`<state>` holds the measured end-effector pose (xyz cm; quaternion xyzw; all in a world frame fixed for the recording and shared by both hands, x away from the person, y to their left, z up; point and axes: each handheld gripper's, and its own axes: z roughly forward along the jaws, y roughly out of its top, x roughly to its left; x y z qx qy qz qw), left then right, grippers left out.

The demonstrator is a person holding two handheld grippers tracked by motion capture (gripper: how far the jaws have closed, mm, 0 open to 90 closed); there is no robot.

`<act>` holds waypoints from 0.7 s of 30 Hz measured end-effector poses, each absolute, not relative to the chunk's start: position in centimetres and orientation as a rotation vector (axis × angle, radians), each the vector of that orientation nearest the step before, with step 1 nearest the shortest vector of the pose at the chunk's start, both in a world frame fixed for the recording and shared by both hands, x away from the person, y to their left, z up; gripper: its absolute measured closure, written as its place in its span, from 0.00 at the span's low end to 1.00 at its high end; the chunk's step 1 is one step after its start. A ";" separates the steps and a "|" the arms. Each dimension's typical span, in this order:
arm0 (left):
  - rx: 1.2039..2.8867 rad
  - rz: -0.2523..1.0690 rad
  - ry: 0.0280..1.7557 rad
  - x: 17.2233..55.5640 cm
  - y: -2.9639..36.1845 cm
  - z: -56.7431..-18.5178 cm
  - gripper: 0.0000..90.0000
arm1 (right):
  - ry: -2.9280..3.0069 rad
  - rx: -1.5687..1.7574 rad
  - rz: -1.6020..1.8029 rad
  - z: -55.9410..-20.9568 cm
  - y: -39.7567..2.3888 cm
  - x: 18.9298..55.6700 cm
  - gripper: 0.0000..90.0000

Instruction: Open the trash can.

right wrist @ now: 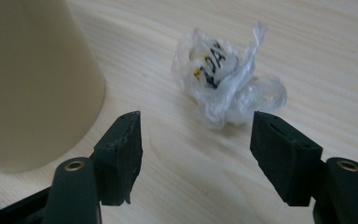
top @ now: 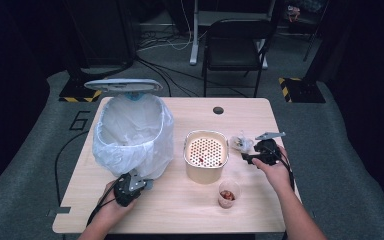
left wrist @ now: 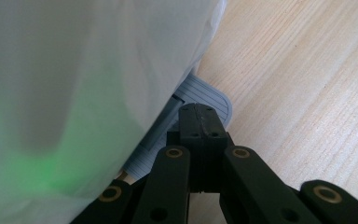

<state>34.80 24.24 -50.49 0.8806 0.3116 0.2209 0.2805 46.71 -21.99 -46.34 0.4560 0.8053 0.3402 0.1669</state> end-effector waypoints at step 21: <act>2.358 0.599 0.838 34.8 24.2 -50.5 1.00 | 2.282 1.333 0.933 -46.4 -20.2 51.5 0.34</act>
